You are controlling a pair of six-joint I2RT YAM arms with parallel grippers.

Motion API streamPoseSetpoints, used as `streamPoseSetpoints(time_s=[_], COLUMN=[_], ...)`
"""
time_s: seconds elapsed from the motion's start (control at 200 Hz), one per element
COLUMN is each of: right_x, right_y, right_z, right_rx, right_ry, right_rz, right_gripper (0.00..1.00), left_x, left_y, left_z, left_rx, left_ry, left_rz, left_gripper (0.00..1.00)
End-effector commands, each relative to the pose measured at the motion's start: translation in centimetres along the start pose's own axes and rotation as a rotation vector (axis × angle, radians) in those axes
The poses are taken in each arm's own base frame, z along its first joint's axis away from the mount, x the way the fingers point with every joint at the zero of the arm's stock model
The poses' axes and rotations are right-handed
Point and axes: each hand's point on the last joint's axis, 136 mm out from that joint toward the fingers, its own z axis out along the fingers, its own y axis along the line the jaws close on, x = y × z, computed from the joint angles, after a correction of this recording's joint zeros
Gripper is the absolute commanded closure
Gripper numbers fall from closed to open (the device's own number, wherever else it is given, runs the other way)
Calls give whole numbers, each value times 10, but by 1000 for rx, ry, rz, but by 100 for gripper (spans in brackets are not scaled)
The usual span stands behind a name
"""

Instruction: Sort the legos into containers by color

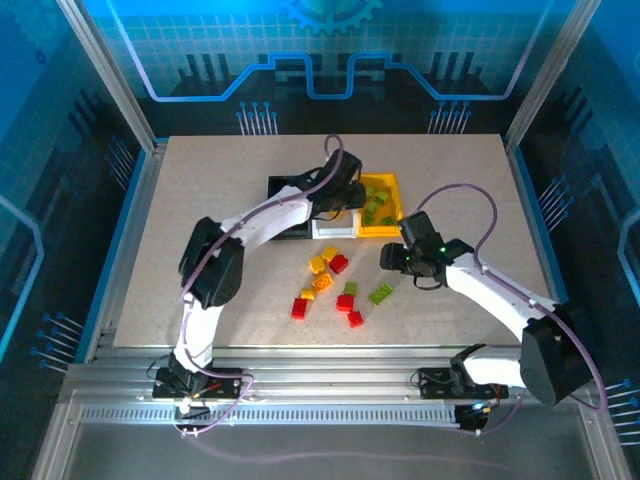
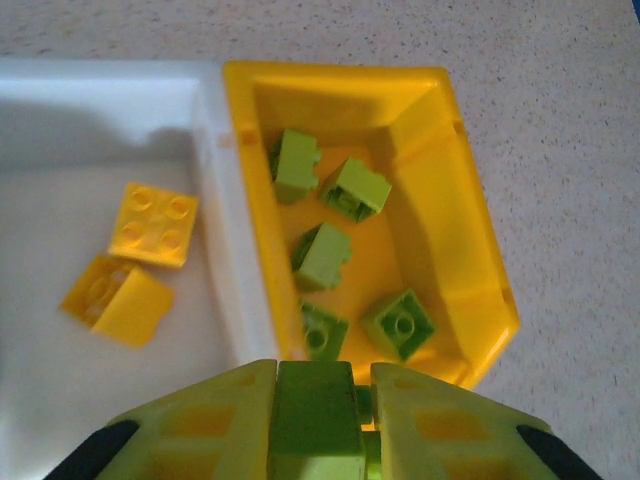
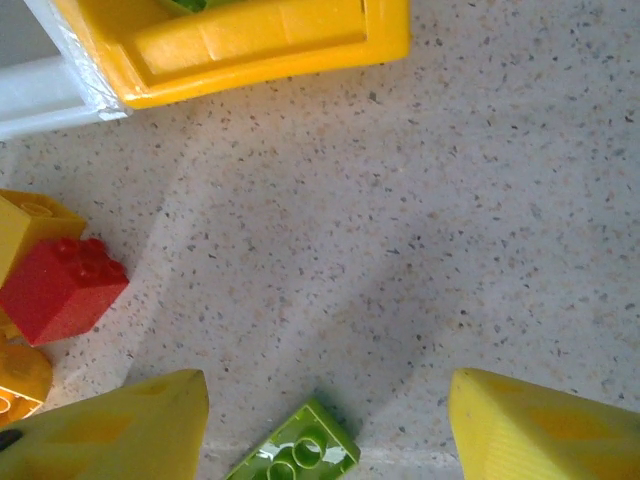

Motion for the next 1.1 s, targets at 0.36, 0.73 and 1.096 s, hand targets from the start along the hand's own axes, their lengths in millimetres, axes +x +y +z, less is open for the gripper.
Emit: streamPoseSetpoints(time_s=[0.36,0.73,1.096], right_x=[0,-9,-11], right_y=[-2,8,17], right_z=[-8,-9,-2], right_rx=[-22,-53,-62], right_ry=[-20,-29,-22], right_rz=[41,19,-2], right_gripper=[33,32,32], left_x=[-20,18,161], left_y=[-38,-17,91], left_z=[38,-59,-106], left_rx=[100,167,-23], left_ry=[16,11,241], left_rz=[-13,-66,-50], left_gripper=[32,1,9])
